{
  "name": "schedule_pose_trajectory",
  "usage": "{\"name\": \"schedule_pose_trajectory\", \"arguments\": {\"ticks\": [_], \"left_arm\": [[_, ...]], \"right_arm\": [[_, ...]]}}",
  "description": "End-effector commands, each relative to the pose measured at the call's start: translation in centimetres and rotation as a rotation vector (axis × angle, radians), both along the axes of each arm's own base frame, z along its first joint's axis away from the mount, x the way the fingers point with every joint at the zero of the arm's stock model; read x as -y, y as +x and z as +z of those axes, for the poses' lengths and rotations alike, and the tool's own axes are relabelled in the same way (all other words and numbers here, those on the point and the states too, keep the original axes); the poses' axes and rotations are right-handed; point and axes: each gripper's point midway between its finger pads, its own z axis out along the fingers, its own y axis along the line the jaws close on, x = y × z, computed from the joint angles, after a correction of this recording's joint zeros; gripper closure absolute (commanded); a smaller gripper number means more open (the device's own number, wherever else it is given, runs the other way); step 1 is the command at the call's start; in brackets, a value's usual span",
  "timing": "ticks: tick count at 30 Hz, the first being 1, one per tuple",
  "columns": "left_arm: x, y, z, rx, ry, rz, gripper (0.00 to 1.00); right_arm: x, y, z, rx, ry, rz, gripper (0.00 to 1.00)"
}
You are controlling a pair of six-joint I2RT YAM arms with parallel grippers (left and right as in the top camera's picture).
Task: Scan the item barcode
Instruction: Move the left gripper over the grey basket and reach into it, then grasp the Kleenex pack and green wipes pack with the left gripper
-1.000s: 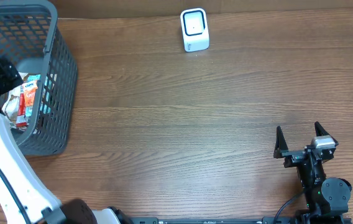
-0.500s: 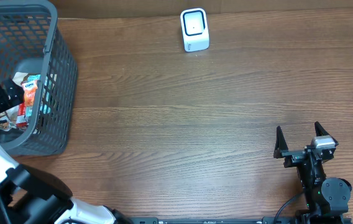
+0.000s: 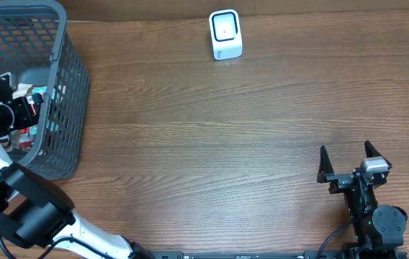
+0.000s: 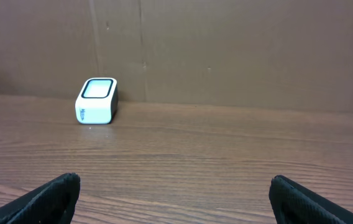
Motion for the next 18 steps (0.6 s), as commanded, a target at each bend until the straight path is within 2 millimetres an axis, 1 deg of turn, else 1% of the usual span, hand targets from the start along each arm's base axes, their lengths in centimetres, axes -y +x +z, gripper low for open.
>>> {"name": "schedule_pose_trajectory", "arguments": {"ticks": [1, 4, 13, 18], "left_arm": [[0.1, 1.0, -0.8, -0.007, 0.021, -0.049, 0.00], [-0.5, 0.7, -1.9, -0.057, 0.052, -0.038, 0.00], [-0.7, 0.8, -3.7, -0.085, 0.028, -0.029, 0.01], [-0.5, 0.9, -5.3, -0.115, 0.004, -0.026, 0.00]], "right_arm": [[0.2, 0.0, -0.2, 0.004, -0.001, -0.009, 0.00], [0.2, 0.0, -0.2, 0.004, -0.001, -0.009, 0.00], [0.2, 0.0, -0.2, 0.004, -0.001, -0.009, 0.00], [0.2, 0.0, -0.2, 0.004, -0.001, -0.009, 0.00]]}}
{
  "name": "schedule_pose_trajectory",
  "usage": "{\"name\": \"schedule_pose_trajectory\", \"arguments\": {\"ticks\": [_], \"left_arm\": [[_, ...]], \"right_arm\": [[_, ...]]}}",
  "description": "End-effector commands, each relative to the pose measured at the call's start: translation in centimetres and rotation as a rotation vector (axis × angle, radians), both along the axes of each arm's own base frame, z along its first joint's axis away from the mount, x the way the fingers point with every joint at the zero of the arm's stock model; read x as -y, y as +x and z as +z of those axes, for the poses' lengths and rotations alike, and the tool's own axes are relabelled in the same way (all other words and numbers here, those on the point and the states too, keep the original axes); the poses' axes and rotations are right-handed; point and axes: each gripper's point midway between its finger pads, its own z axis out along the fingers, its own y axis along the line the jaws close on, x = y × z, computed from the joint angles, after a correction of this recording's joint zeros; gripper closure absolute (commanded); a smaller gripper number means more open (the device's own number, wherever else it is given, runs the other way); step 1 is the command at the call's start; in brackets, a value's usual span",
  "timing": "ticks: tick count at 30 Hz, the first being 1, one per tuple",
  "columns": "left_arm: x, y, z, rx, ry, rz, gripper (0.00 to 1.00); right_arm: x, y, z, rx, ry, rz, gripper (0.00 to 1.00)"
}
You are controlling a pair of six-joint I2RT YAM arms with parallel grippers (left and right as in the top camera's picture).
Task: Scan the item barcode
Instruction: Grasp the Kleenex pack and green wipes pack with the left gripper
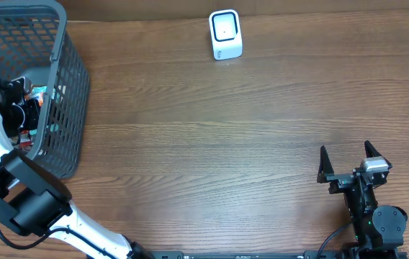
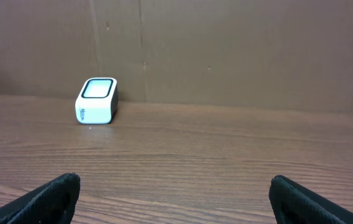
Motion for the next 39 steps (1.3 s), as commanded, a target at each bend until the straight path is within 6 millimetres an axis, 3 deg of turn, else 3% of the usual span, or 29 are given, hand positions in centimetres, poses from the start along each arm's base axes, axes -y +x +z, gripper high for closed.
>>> {"name": "schedule_pose_trajectory", "arguments": {"ticks": [1, 8, 14, 26, 32, 39], "left_arm": [[-0.2, 0.4, -1.3, -0.022, -0.002, -0.008, 0.00], [0.3, 1.1, -1.8, -0.023, -0.001, -0.026, 0.05], [0.7, 1.2, -1.9, -0.031, -0.001, -0.035, 0.25], [-0.1, 1.1, -1.6, -0.052, 0.040, -0.010, 0.47], [-0.8, 1.9, 0.9, -0.020, 0.070, -0.003, 0.57], [-1.8, 3.1, 5.9, 0.053, 0.111, 0.048, 0.58]], "right_arm": [[0.2, 0.0, -0.2, 0.004, -0.001, -0.009, 0.00], [0.2, 0.0, -0.2, 0.004, -0.001, -0.009, 0.00], [0.2, 0.0, -0.2, 0.004, -0.001, -0.009, 0.00], [0.2, 0.0, -0.2, 0.004, -0.001, -0.009, 0.00], [0.2, 0.0, -0.2, 0.004, -0.001, -0.009, 0.00], [0.2, 0.0, -0.2, 0.004, -0.001, -0.009, 0.00]]}}
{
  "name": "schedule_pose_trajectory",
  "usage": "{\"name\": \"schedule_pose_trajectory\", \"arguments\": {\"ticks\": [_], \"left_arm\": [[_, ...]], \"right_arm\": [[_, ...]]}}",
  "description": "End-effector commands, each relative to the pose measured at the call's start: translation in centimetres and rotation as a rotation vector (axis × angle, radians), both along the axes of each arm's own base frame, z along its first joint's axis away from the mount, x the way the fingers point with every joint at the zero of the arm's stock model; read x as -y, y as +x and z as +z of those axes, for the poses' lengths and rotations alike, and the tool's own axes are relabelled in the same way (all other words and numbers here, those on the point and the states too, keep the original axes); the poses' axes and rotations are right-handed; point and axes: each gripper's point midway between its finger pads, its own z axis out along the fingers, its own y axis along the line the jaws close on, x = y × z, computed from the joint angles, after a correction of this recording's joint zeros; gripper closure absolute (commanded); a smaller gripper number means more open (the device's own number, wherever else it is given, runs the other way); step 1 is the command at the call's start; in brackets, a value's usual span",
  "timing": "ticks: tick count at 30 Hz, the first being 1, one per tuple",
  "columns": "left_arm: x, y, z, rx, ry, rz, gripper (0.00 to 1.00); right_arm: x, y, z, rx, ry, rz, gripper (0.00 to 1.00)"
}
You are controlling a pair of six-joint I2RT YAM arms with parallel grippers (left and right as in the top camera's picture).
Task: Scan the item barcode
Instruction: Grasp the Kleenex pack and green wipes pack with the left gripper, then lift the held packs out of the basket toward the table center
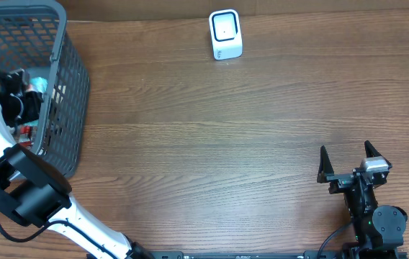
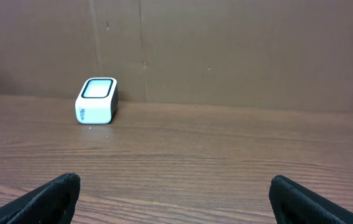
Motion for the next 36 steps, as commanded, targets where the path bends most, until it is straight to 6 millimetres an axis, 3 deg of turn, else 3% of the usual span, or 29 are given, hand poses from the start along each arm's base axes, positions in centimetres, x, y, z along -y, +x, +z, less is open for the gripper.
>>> {"name": "schedule_pose_trajectory", "arguments": {"ticks": [1, 6, 13, 19, 23, 30, 36], "left_arm": [[-0.7, 1.6, 4.7, 0.096, 0.049, 0.036, 0.58], [-0.9, 2.1, 9.3, 0.162, 0.086, 0.064, 0.59], [0.5, 2.2, 17.8, 0.324, 0.154, 0.087, 0.59], [3.8, 0.7, 25.8, 0.487, 0.217, 0.102, 0.59], [7.2, -0.6, 30.1, 0.578, 0.246, 0.069, 0.58], [14.9, -3.1, 34.0, 0.655, 0.230, -0.042, 0.58], [21.6, -3.9, 32.7, 0.595, 0.141, -0.188, 0.59]], "right_arm": [[0.2, 0.0, -0.2, 0.004, -0.001, -0.008, 0.00], [0.2, 0.0, -0.2, 0.004, -0.001, -0.008, 0.00], [0.2, 0.0, -0.2, 0.004, -0.001, -0.008, 0.00], [0.2, 0.0, -0.2, 0.004, -0.001, -0.009, 0.00], [0.2, 0.0, -0.2, 0.004, -0.001, -0.009, 0.00], [0.2, 0.0, -0.2, 0.004, -0.001, -0.008, 0.00], [0.2, 0.0, -0.2, 0.004, -0.001, -0.008, 0.00]]}}
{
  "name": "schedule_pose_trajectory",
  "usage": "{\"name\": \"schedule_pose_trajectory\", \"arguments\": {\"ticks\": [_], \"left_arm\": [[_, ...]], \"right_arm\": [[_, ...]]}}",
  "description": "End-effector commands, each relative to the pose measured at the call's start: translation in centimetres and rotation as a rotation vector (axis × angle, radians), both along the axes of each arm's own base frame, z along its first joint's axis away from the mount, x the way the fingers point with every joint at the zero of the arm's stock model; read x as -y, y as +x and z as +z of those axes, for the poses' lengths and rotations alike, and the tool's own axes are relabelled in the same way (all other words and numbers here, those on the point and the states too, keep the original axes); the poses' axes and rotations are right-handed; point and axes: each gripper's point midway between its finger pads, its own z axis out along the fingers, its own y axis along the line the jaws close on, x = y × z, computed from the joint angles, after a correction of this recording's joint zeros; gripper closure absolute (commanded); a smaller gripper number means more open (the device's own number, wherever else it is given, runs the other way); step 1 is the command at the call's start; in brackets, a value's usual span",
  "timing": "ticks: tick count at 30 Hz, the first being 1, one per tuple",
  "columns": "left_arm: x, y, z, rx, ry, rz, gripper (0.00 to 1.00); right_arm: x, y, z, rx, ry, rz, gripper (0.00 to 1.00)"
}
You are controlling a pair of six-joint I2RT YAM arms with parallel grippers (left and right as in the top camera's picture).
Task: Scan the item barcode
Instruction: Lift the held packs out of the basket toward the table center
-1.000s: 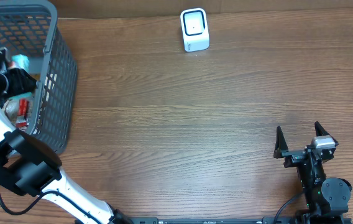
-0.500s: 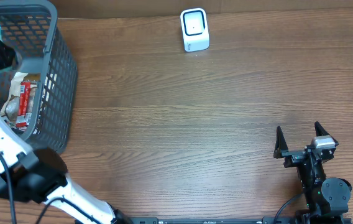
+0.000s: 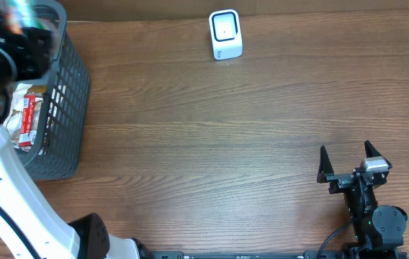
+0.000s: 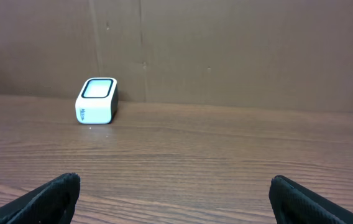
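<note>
The white barcode scanner (image 3: 225, 34) stands at the table's far edge, and the right wrist view shows it at the left (image 4: 97, 99). My left arm is raised high over the grey basket (image 3: 71, 65), close to the overhead camera and blurred. Its gripper (image 3: 19, 18) appears shut on a small teal-and-orange packet (image 3: 23, 8) at the top left corner. The right gripper (image 3: 348, 160) rests at the near right, open and holding nothing (image 4: 175, 190).
A white-and-red packet (image 3: 28, 115) and other items lie inside the basket at the left edge. Bare wooden tabletop stretches between the basket, the scanner and the right arm. A brown wall backs the table behind the scanner.
My left gripper was down inside the basket among the packets. It now sits high above the basket's far end with a teal packet in it. The right arm has not moved.
The left gripper reached into the basket beside a teal packet and stayed low there, shifting slightly towards the far side over the earlier moments. It is now lifted out above the basket with the packet. The right arm and scanner stayed still throughout.
</note>
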Motion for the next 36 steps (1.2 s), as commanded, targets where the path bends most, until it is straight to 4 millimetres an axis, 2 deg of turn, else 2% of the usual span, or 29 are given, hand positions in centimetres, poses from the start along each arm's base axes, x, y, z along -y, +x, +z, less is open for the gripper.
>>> {"name": "schedule_pose_trajectory", "arguments": {"ticks": [1, 3, 9, 14, 17, 19, 25, 27, 31, 36], "left_arm": [[3.4, 0.1, -0.2, -0.018, -0.033, -0.080, 0.59], [5.8, 0.0, -1.3, -0.066, -0.046, -0.139, 0.59], [11.0, 0.1, -4.0, -0.179, -0.023, -0.213, 0.62], [17.4, -0.2, -7.1, -0.278, -0.070, -0.327, 0.63], [21.3, 0.0, -9.9, -0.330, -0.055, -0.366, 0.63], [23.2, 0.0, -11.3, -0.350, -0.041, -0.383, 0.63], [30.8, -1.2, -17.1, -0.411, -0.060, -0.477, 0.63], [33.0, -1.9, -19.5, -0.435, -0.079, -0.490, 0.64], [36.3, -3.7, -24.0, -0.474, -0.088, -0.526, 0.64], [38.3, -5.5, -28.4, -0.484, -0.080, -0.498, 0.68]], "right_arm": [[0.2, 0.0, -0.2, 0.004, -0.002, -0.008, 0.00], [0.2, 0.0, -0.2, 0.004, -0.002, -0.009, 0.00], [0.2, 0.0, -0.2, 0.004, -0.002, -0.008, 0.00], [0.2, 0.0, -0.2, 0.004, -0.001, -0.008, 0.00], [0.2, 0.0, -0.2, 0.004, -0.002, -0.008, 0.00], [0.2, 0.0, -0.2, 0.004, -0.002, -0.009, 0.00], [0.2, 0.0, -0.2, 0.004, -0.001, -0.008, 0.00], [0.2, 0.0, -0.2, 0.004, -0.002, -0.009, 0.00], [0.2, 0.0, -0.2, 0.004, -0.001, -0.008, 0.00], [0.2, 0.0, -0.2, 0.004, -0.001, -0.008, 0.00]]}}
